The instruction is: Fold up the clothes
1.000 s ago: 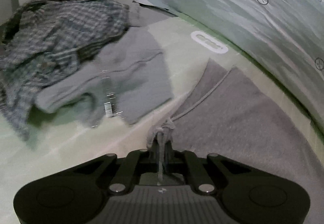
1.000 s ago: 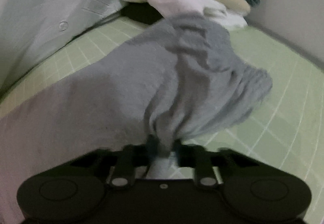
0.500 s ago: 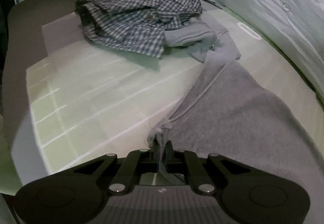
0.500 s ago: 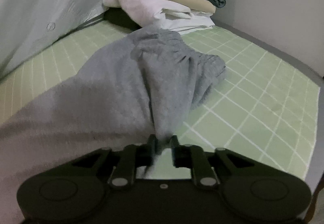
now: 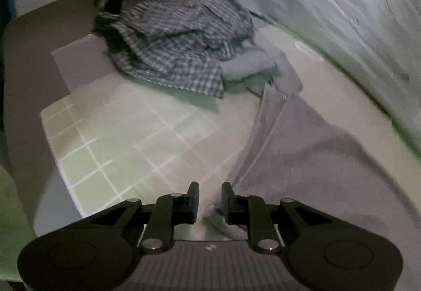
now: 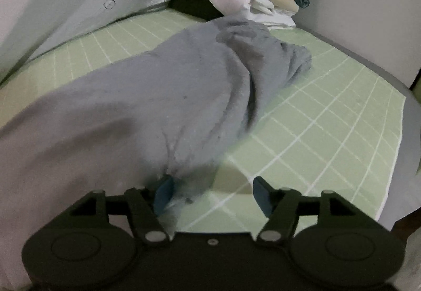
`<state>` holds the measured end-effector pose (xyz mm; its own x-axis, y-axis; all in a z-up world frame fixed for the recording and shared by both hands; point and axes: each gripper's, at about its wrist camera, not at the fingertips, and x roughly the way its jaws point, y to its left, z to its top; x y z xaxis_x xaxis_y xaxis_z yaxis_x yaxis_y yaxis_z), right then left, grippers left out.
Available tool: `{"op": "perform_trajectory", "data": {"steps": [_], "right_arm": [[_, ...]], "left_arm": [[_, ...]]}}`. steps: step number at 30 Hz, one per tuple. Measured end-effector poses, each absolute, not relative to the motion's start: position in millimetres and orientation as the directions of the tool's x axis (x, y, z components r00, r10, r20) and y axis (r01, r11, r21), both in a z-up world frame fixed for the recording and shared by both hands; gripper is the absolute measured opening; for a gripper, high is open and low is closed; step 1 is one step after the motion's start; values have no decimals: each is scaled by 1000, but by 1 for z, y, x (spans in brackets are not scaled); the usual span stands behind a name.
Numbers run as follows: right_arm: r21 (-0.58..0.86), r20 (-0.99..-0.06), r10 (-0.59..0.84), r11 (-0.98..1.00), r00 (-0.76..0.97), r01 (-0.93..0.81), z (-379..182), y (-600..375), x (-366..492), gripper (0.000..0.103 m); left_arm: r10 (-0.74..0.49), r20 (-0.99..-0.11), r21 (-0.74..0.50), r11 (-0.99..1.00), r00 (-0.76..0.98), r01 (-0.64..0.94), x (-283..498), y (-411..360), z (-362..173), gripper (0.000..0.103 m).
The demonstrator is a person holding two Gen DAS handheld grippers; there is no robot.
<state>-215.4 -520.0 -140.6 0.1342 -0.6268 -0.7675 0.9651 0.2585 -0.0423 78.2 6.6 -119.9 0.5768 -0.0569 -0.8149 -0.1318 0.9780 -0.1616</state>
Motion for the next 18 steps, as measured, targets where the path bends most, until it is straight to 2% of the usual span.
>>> {"op": "perform_trajectory", "data": {"steps": [2, 6, 12, 18], "right_arm": [[-64, -769, -626, 274, 128, 959, -140, -516, -209, 69], [-107, -773, -628, 268, 90, 957, -140, -522, -201, 78], [-139, -767, -638, 272, 70, 952, -141, -520, -198, 82], [-159, -757, -650, 279, 65, 947, -141, -518, -197, 84]], "left_arm": [[-59, -819, -152, 981, 571, -117, 77, 3, -125, 27], [-82, -816, -176, 978, 572, -111, 76, 2, -129, 27], [-84, -805, -177, 979, 587, -103, 73, -4, -131, 27], [-70, -801, -128, 990, 595, -56, 70, -20, -133, 27]]}}
